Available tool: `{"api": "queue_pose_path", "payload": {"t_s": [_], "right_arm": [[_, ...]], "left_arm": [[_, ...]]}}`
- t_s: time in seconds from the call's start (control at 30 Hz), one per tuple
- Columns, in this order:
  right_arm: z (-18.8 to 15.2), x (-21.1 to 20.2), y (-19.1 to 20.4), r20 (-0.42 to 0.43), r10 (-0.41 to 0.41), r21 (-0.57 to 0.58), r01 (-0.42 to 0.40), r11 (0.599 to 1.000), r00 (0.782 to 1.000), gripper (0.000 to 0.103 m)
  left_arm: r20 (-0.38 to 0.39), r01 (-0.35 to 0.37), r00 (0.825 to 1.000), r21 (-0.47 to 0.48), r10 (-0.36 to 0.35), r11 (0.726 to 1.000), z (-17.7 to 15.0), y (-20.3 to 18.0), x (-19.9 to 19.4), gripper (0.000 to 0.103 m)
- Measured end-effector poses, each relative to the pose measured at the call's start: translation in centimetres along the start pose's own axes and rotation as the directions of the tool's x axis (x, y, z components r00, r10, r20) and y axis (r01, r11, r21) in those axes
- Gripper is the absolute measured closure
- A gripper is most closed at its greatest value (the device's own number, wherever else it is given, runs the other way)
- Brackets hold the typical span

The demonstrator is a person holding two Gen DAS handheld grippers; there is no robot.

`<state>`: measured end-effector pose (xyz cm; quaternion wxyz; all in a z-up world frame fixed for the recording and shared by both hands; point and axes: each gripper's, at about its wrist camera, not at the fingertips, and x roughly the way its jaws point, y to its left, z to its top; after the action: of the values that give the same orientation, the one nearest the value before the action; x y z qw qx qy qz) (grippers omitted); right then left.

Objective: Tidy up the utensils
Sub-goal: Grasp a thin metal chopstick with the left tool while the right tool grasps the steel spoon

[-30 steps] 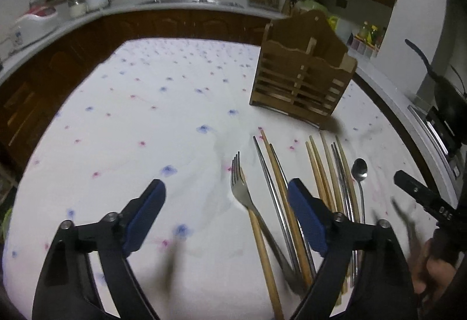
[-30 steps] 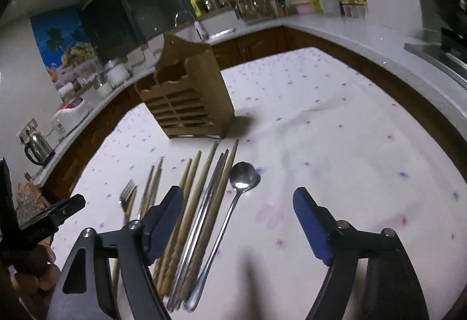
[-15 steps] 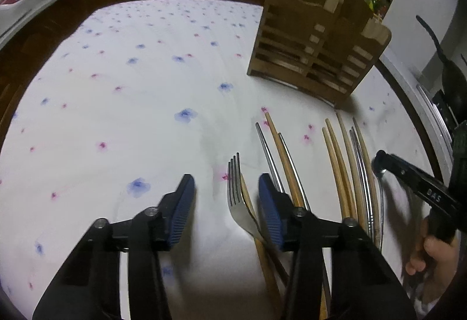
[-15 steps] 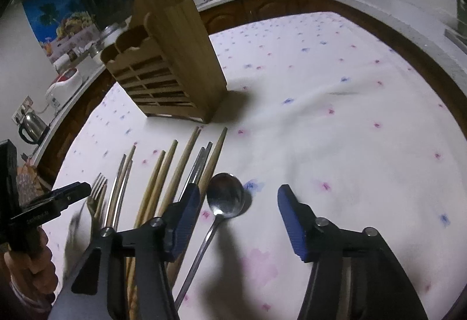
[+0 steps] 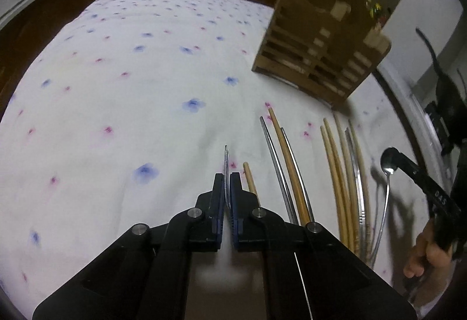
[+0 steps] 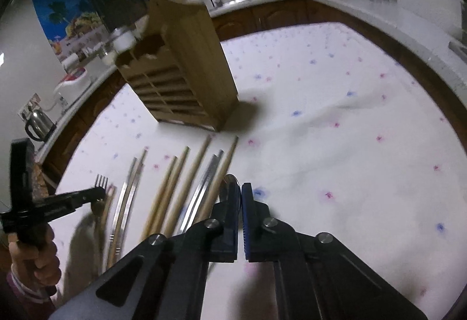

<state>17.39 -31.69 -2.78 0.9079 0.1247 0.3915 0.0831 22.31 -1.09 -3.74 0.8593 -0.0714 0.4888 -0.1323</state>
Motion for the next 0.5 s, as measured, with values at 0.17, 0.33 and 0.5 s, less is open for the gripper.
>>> {"api": "queue_pose_path", "payload": {"t_s": [0.17, 0.33, 0.5], "right_arm": [[0.0, -3.9, 1.0, 0.094, -0.013, -0.012, 0.015, 1.0, 0.995, 0.1], [0.4, -7.5, 2.1, 0.199, -0.021, -0.036, 0.029, 0.999, 0.98, 0.101], [1.0, -10.3, 3.3, 0.301, -0.059, -0.074, 0.085, 0.994, 0.952, 0.101]], "left_arm": [[0.075, 0.028, 0.997, -0.029, -0.026, 0.999, -0.8, 0.5, -3.6, 0.101], [0.148, 0.027, 0.989, -0.032, -0.022, 0.999, -1.2, 0.2, -6.7, 0.101], [0.219, 0.028, 0.976, -0.043, -0.018, 0.999, -1.0, 0.0, -9.1, 0.101]]}}
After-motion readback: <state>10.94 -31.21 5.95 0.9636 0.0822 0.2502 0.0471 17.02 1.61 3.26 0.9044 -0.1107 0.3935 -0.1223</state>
